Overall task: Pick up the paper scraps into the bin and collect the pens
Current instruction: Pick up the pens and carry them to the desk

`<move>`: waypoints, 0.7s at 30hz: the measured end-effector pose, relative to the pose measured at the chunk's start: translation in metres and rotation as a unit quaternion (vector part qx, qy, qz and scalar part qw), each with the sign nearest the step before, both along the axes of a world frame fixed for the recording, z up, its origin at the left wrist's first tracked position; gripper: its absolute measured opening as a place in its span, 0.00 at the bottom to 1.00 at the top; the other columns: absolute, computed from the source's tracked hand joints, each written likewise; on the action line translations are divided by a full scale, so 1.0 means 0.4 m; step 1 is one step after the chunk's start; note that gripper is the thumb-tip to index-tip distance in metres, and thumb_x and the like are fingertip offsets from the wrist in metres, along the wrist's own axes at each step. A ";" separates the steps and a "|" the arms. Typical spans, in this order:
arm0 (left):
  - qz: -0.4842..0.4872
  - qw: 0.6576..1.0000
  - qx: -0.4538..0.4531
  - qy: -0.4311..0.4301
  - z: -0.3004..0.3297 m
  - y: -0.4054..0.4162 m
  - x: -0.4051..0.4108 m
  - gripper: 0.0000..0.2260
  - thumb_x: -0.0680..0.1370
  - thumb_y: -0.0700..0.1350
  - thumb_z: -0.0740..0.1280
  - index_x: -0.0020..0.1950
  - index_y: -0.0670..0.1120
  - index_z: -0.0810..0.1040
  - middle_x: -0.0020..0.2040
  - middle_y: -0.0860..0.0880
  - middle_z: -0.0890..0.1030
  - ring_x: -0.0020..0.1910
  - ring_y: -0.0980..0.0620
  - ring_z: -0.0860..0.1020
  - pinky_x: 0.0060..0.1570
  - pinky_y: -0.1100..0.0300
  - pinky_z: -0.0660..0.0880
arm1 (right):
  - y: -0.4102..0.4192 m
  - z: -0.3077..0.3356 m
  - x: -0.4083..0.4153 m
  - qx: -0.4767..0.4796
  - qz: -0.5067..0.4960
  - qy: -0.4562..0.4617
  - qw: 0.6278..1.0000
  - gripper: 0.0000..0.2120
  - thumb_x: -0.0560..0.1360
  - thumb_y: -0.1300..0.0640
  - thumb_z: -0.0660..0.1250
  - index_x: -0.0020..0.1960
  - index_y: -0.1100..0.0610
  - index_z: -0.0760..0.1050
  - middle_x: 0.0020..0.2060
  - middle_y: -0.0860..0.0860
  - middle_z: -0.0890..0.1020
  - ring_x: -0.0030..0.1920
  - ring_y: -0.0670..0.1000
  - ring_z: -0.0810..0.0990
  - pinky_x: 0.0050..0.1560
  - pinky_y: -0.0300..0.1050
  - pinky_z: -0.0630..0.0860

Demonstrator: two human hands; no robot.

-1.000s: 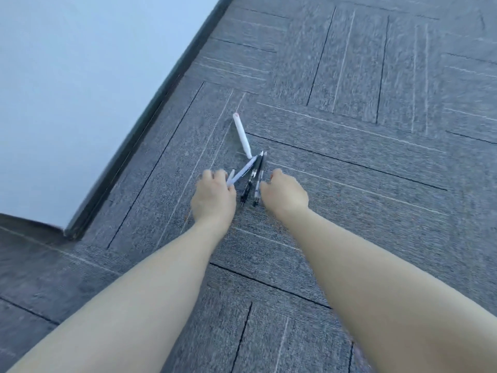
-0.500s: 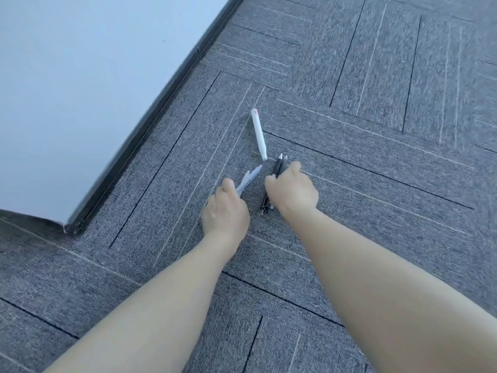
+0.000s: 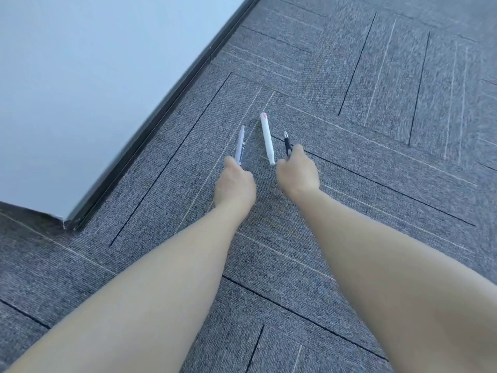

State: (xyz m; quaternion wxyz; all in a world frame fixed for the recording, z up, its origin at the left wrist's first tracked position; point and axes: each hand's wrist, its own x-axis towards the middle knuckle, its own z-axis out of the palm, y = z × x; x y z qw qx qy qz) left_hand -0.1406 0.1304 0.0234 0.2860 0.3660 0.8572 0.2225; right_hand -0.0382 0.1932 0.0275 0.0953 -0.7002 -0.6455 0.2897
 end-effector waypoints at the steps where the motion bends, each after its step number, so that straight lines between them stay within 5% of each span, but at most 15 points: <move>1: 0.010 0.999 -0.010 -0.035 0.001 0.010 -0.005 0.08 0.81 0.42 0.54 0.58 0.42 0.65 0.45 0.45 0.73 0.33 0.49 0.73 0.28 0.57 0.65 | 0.023 0.005 -0.020 0.013 0.015 0.007 1.000 0.09 0.80 0.55 0.55 0.58 0.56 0.67 0.38 0.52 0.76 0.35 0.52 0.75 0.32 0.46 0.68; 5: -0.033 0.997 -0.031 -0.067 -0.015 0.017 -0.009 0.11 0.81 0.44 0.54 0.61 0.40 0.66 0.53 0.40 0.77 0.45 0.42 0.77 0.38 0.55 0.68 | 0.083 0.001 -0.085 -0.044 0.097 -0.074 0.992 0.13 0.79 0.48 0.60 0.57 0.56 0.69 0.40 0.52 0.76 0.37 0.53 0.76 0.34 0.45 0.67; 9: -0.046 0.997 -0.034 -0.056 -0.024 0.011 -0.005 0.11 0.82 0.45 0.53 0.61 0.40 0.65 0.55 0.39 0.77 0.51 0.39 0.76 0.41 0.53 0.67 | 0.064 0.012 -0.064 -0.087 0.139 -0.118 0.979 0.11 0.76 0.50 0.64 0.43 0.58 0.73 0.33 0.51 0.74 0.30 0.49 0.72 0.27 0.41 0.64; 11: -0.045 0.997 -0.029 -0.062 -0.020 0.010 -0.008 0.10 0.82 0.45 0.53 0.60 0.41 0.65 0.53 0.40 0.77 0.49 0.40 0.76 0.41 0.53 0.69 | 0.022 0.020 -0.019 -0.120 0.114 -0.076 0.983 0.10 0.72 0.50 0.66 0.39 0.57 0.72 0.33 0.51 0.76 0.29 0.50 0.74 0.27 0.40 0.68; 14: -0.033 0.995 -0.020 -0.093 -0.015 0.005 0.026 0.10 0.81 0.46 0.54 0.57 0.42 0.68 0.50 0.44 0.76 0.47 0.42 0.76 0.43 0.51 0.71 | -0.066 0.029 0.077 -0.157 0.045 0.061 0.985 0.08 0.70 0.54 0.66 0.46 0.56 0.73 0.36 0.53 0.79 0.30 0.51 0.78 0.27 0.43 0.75; 18: 0.059 0.962 0.060 -0.260 0.015 -0.007 0.223 0.09 0.80 0.48 0.58 0.51 0.43 0.72 0.42 0.46 0.78 0.41 0.43 0.77 0.38 0.52 0.73 | -0.187 0.051 0.213 -0.183 -0.016 0.223 0.957 0.01 0.75 0.60 0.63 0.44 0.56 0.72 0.30 0.51 0.75 0.21 0.46 0.72 0.19 0.33 0.63; 21: 0.072 0.938 0.102 -0.323 0.064 -0.010 0.365 0.06 0.80 0.45 0.60 0.49 0.43 0.72 0.39 0.46 0.76 0.41 0.44 0.76 0.34 0.56 0.70 | -0.220 0.088 0.345 -0.138 -0.037 0.240 0.960 0.04 0.73 0.58 0.65 0.40 0.53 0.72 0.24 0.48 0.74 0.20 0.48 0.71 0.21 0.35 0.64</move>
